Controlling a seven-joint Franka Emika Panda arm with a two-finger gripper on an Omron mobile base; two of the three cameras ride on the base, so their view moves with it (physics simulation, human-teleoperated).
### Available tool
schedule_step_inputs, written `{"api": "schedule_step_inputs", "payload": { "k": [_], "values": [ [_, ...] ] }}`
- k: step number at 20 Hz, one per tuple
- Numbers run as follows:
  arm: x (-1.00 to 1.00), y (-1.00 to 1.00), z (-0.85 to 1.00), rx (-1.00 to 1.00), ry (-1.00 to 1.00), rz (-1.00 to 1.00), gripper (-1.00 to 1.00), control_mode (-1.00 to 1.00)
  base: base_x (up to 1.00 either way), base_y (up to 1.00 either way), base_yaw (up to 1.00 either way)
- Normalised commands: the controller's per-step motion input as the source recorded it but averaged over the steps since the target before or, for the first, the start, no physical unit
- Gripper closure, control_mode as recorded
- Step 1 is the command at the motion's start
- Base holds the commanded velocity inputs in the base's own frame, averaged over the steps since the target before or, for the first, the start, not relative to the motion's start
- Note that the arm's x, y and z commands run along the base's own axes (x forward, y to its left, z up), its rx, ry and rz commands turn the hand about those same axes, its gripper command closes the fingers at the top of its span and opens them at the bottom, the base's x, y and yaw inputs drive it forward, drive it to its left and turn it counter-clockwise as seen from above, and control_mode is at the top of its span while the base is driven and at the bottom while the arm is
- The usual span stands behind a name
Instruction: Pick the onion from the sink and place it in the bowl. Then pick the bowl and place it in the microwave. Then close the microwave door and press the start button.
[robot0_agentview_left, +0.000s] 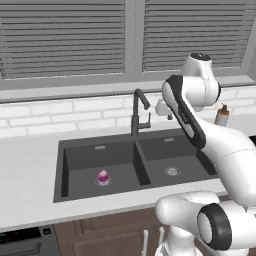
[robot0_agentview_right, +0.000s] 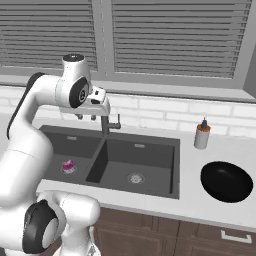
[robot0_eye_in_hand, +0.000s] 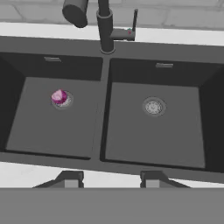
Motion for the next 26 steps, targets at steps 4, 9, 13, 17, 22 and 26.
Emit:
{"api": "schedule_step_inputs", "payload": {
  "k": [4,9,13,17,22,26],
  "values": [
    [-0.41,0.33,0.0,0.0,-0.07,0.0,-1.0,-1.0,0.0,0.0,0.0],
    [-0.54,0.8,-0.08,0.0,-0.09,0.05,-1.0,-1.0,0.0,0.0,0.0],
    [-0.25,0.85,-0.24,0.0,0.0,0.06,-1.0,-1.0,0.0,0.0,0.0],
    [-0.02,0.84,-0.34,0.0,0.0,0.0,-1.0,-1.0,0.0,0.0,0.0],
    [0.08,0.86,-0.53,-0.01,0.08,0.0,-1.0,-1.0,0.0,0.0,0.0],
    [0.3,0.86,-0.49,0.0,0.15,-0.02,-1.0,-1.0,0.0,0.0,0.0]
  ]
}}
